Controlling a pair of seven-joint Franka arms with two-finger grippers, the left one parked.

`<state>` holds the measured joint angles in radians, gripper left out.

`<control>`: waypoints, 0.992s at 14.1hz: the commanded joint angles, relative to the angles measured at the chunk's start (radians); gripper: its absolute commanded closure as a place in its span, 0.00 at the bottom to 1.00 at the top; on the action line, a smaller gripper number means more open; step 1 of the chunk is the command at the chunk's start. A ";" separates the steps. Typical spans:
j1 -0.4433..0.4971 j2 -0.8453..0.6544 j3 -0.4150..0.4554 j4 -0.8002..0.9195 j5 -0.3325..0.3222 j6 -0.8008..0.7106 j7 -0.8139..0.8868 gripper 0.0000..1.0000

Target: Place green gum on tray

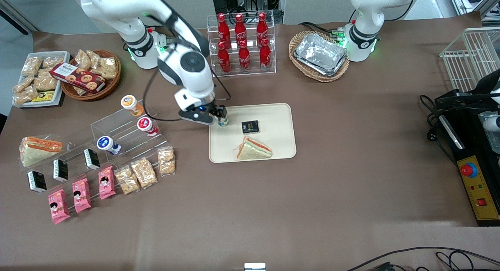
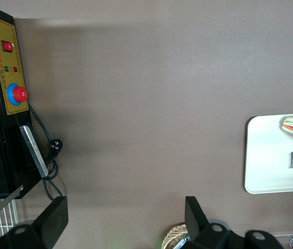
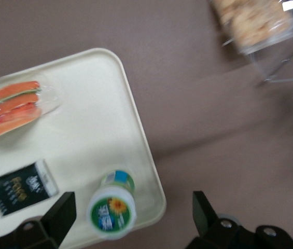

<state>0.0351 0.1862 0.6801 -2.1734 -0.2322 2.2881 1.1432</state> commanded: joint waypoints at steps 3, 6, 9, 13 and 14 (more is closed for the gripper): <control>-0.173 -0.223 -0.034 0.208 0.286 -0.413 -0.473 0.00; -0.208 -0.267 -0.094 0.222 0.294 -0.440 -0.578 0.00; -0.193 -0.338 -0.308 0.222 0.338 -0.505 -0.843 0.00; -0.026 -0.418 -0.692 0.239 0.318 -0.553 -1.098 0.00; -0.015 -0.427 -0.720 0.263 0.276 -0.588 -1.120 0.00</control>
<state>-0.0714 -0.1887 0.0984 -1.9459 0.0757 1.7683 0.1012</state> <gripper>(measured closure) 0.000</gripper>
